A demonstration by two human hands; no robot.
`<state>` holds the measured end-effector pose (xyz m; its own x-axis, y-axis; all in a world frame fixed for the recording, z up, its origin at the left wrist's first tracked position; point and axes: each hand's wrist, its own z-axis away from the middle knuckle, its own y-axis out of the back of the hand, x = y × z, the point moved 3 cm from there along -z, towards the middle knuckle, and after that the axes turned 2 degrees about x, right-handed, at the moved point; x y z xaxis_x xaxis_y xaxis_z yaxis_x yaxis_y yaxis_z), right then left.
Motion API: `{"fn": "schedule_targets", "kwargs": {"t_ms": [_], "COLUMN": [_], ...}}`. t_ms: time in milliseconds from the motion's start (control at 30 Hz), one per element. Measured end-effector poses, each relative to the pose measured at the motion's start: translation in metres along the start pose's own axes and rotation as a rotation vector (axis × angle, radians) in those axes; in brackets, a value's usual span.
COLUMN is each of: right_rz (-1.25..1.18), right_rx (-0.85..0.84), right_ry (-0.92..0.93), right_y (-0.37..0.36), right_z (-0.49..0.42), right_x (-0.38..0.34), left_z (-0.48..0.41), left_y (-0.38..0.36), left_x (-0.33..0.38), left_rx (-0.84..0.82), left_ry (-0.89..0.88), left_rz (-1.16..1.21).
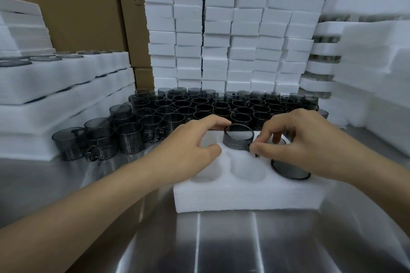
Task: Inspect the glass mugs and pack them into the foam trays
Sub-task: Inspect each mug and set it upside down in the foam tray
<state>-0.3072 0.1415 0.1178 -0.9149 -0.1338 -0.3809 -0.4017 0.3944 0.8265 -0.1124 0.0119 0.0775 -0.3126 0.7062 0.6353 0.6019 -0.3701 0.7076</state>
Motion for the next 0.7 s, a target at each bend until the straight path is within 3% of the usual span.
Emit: {"fn": "schedule_targets", "kwargs": {"t_ms": [167,367,700], "right_rz": [0.015,0.011,0.046], "right_rx": [-0.061,-0.012,0.033], "right_ry": [-0.040,-0.027,-0.028], "right_y": [-0.004,-0.012,-0.020], "right_z": [-0.002,0.000,0.001], "right_x": [0.002,0.001,0.000], "left_z": [-0.002,-0.002,0.000], "left_y": [0.005,0.007,0.004], "left_x": [-0.002,0.009,0.005], "left_rx": [-0.018,0.001,-0.043], "left_ry": [0.021,-0.053,-0.014], "left_rz": [-0.108,-0.325,-0.245]}}
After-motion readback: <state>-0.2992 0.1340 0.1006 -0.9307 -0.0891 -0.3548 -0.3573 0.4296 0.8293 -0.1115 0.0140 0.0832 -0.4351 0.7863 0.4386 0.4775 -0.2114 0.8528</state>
